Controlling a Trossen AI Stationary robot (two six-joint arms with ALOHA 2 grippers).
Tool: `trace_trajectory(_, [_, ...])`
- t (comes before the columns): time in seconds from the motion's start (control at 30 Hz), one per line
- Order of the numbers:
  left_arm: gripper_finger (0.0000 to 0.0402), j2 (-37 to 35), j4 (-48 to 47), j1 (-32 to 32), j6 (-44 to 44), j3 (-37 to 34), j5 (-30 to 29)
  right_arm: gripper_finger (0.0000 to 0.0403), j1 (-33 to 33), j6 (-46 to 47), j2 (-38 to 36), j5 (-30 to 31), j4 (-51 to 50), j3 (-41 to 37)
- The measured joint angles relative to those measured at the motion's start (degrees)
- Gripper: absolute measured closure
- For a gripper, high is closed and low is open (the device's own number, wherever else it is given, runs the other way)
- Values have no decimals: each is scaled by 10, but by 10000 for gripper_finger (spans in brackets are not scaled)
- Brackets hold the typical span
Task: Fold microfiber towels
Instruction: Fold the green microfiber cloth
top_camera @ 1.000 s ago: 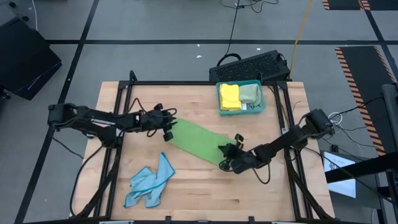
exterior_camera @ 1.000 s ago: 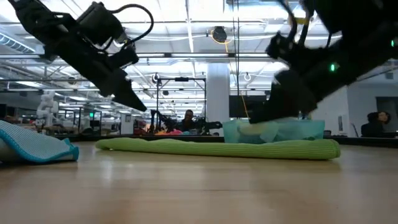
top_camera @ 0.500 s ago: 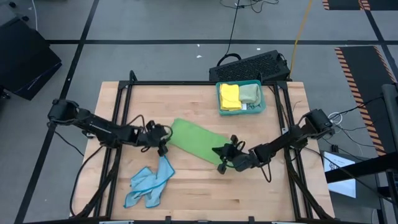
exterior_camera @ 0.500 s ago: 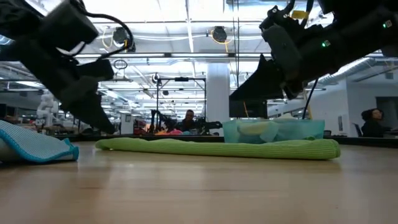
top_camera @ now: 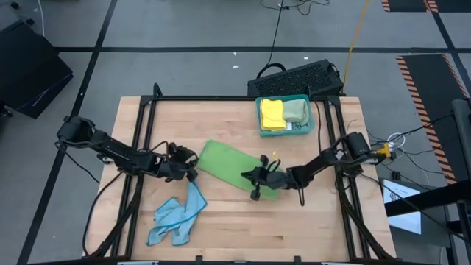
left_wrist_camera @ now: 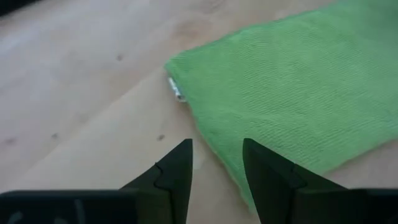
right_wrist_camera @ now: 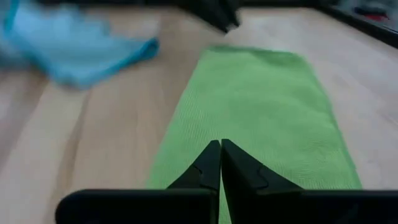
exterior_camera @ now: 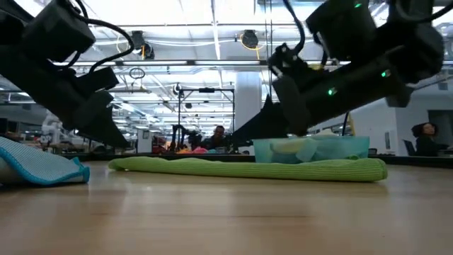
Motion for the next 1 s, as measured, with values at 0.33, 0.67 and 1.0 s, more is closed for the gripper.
trace_trajectory(0.33, [259, 0, 2, -59, -24, 26, -43, 397, -60, -176, -29, -116, -15, 0])
trace_trajectory(0.67, [258, 0, -24, -45, -49, 29, -36, 397, -68, -145, -30, -148, -2, 0])
trace_trajectory(1.0, [222, 0, -57, 11, -146, 29, 41, 397, -82, -208, -30, -189, -27, 0])
